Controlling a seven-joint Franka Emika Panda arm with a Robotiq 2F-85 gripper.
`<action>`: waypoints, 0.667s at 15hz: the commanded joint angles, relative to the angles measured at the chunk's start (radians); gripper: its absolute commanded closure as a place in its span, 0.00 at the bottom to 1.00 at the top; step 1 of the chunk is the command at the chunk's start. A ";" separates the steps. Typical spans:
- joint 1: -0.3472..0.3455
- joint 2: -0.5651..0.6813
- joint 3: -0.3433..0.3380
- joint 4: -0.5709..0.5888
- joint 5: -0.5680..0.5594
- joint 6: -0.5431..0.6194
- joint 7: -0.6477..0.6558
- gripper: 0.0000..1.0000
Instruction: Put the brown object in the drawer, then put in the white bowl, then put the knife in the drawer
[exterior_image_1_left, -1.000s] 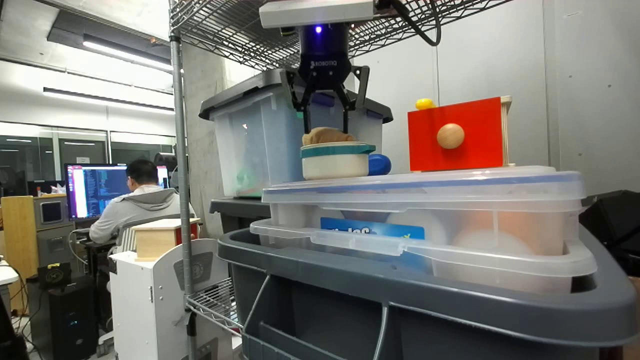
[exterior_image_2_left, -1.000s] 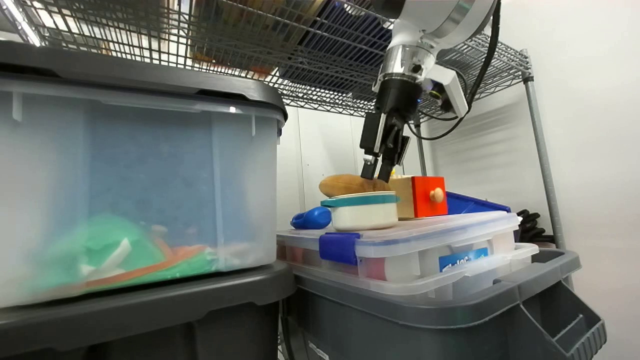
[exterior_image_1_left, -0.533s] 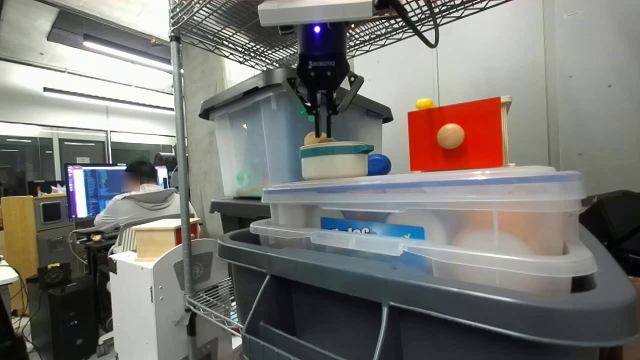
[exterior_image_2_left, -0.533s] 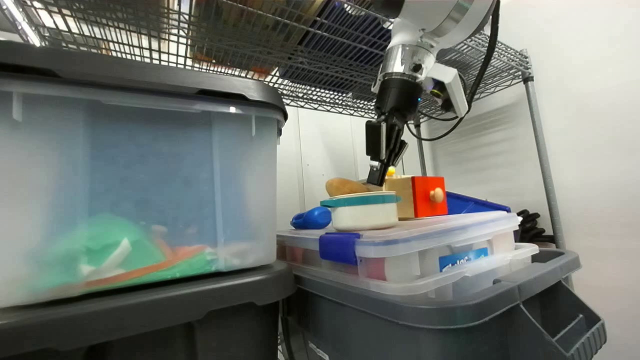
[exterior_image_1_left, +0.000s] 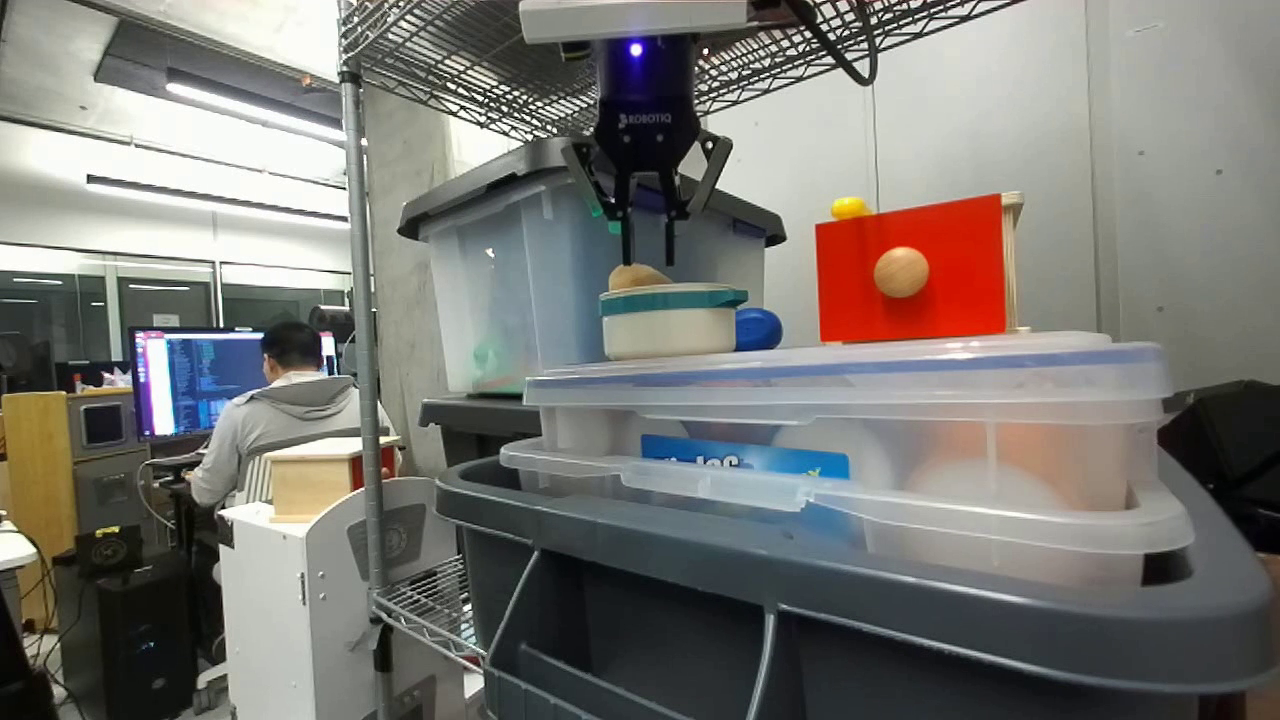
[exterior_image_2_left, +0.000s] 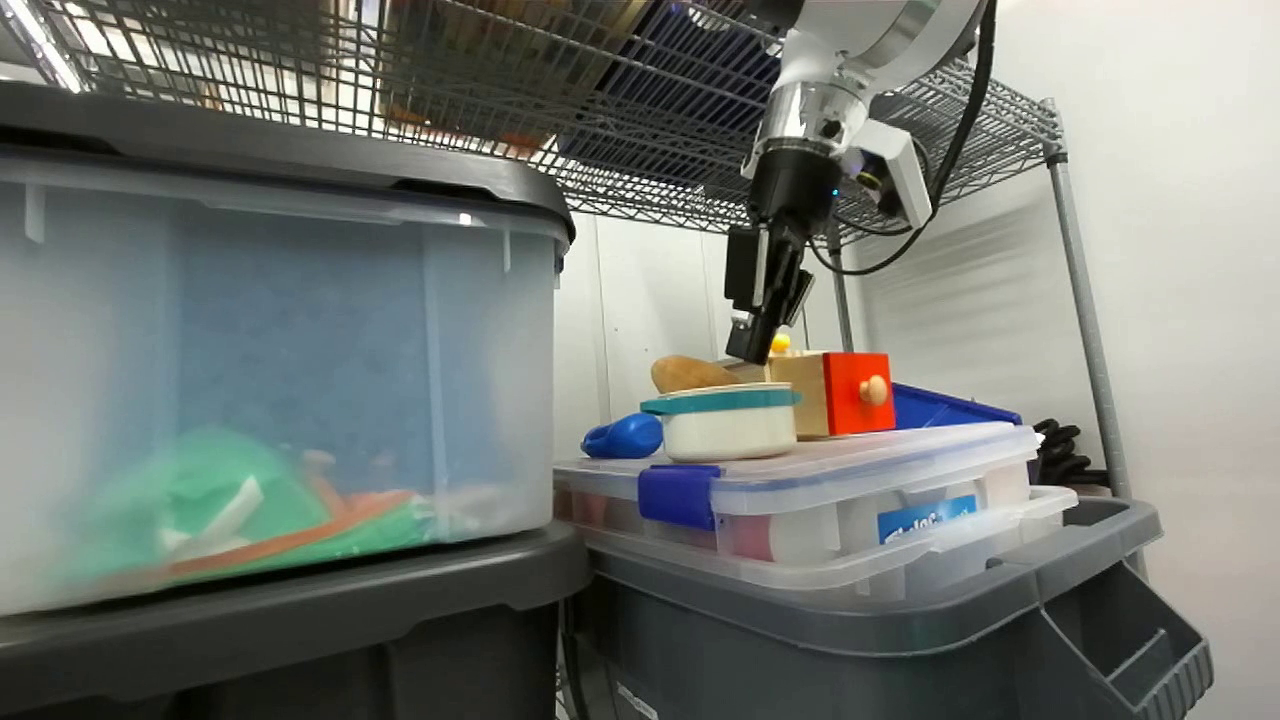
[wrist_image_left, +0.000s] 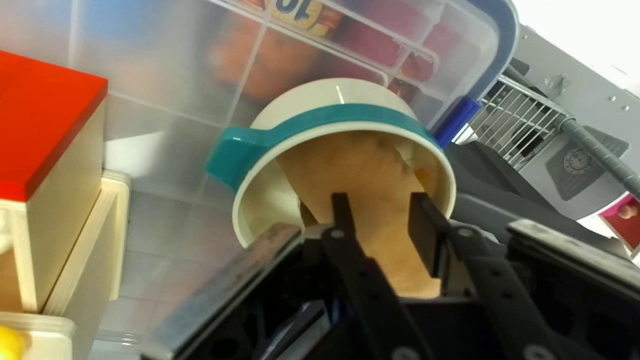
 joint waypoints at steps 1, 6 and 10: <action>-0.005 0.003 0.007 0.033 0.022 -0.045 -0.040 0.32; 0.000 0.009 0.016 0.040 0.030 -0.078 -0.106 0.00; 0.004 0.023 0.026 0.052 0.029 -0.089 -0.143 0.00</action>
